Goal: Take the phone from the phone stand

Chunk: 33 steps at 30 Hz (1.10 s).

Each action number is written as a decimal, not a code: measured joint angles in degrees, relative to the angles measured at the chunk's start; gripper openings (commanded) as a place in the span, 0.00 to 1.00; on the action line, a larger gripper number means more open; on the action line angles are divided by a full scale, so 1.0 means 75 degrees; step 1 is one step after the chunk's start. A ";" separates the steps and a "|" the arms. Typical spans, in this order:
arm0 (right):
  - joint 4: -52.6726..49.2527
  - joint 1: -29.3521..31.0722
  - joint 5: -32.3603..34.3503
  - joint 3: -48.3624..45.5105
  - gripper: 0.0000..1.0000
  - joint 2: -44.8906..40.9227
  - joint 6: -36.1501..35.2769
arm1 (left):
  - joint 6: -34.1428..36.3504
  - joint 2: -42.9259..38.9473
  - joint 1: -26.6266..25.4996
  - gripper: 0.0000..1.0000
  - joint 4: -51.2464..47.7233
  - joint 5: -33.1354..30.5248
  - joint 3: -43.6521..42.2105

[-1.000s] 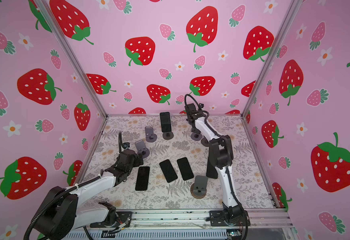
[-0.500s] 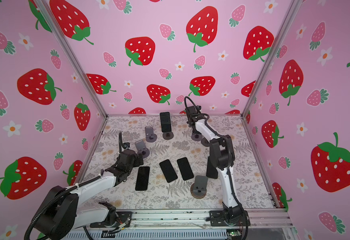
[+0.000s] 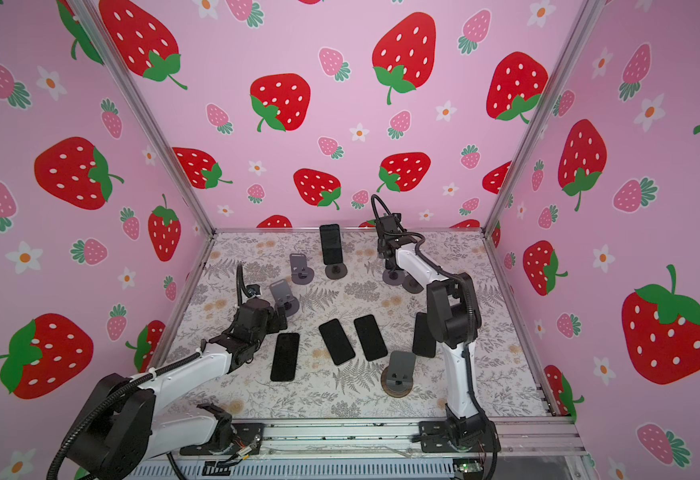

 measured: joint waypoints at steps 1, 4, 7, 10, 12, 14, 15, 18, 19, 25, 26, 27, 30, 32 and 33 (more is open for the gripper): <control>0.0035 0.0000 -0.0023 -0.0026 0.70 -0.0070 -0.0023 | 0.0000 -0.0012 0.0000 0.99 0.0020 0.0003 0.0000; 0.0137 0.0000 -0.0114 -0.0090 0.70 -0.0300 -0.0064 | 0.0000 -0.0023 0.0000 0.99 0.0093 0.0032 0.0000; 0.0157 0.0000 -0.0256 -0.0143 0.70 -0.0571 -0.0114 | 0.0000 -0.0026 0.0000 0.99 0.0134 0.0055 0.0000; 0.0189 0.0000 -0.0478 -0.0224 0.70 -0.0901 -0.0224 | 0.0000 -0.0032 0.0000 0.99 0.0149 0.0055 0.0000; 0.0286 0.0000 -0.0679 -0.0326 0.70 -0.1137 -0.0283 | 0.0000 -0.0035 0.0000 0.99 0.0160 0.0055 -0.0003; 0.0376 0.0003 -0.0933 -0.0475 0.70 -0.1384 -0.0323 | 0.0000 -0.0035 0.0000 0.99 0.0160 0.0055 -0.0003; 0.0388 0.0017 -0.1087 -0.0557 0.70 -0.1518 -0.0344 | 0.0000 -0.0035 0.0000 0.99 0.0160 0.0055 -0.0003; 0.0425 0.0082 -0.1492 -0.0892 0.70 -0.1938 -0.0420 | 0.0000 -0.0035 0.0000 0.99 0.0160 0.0052 -0.0003; 0.0431 0.0105 -0.1577 -0.1026 0.70 -0.2078 -0.0434 | 0.0000 -0.0035 0.0000 0.99 0.0160 0.0052 -0.0003; 0.0411 0.0347 -0.2022 -0.2270 0.70 -0.3010 -0.0539 | -0.0009 -0.0035 0.0000 0.99 0.0160 0.0061 -0.0003; 0.0376 0.0382 -0.2090 -0.2463 0.69 -0.3121 -0.0539 | -0.0015 -0.0035 0.0000 0.99 0.0157 0.0061 -0.0003; 0.0341 0.0414 -0.2159 -0.2655 0.70 -0.3220 -0.0536 | -0.0026 -0.0035 0.0000 0.99 0.0160 0.0061 -0.0003; 0.0318 0.0490 -0.2340 -0.3229 0.70 -0.3436 -0.0525 | -0.0029 -0.0035 0.0000 0.99 0.0157 0.0108 -0.0003; 0.0291 0.0513 -0.2480 -0.3582 0.70 -0.3506 -0.0495 | -0.0029 -0.0032 0.0000 0.99 0.0154 0.0111 -0.0003; 0.0265 0.0516 -0.2524 -0.3713 0.70 -0.3509 -0.0475 | -0.0029 -0.0032 0.0000 0.99 0.0154 0.0108 -0.0003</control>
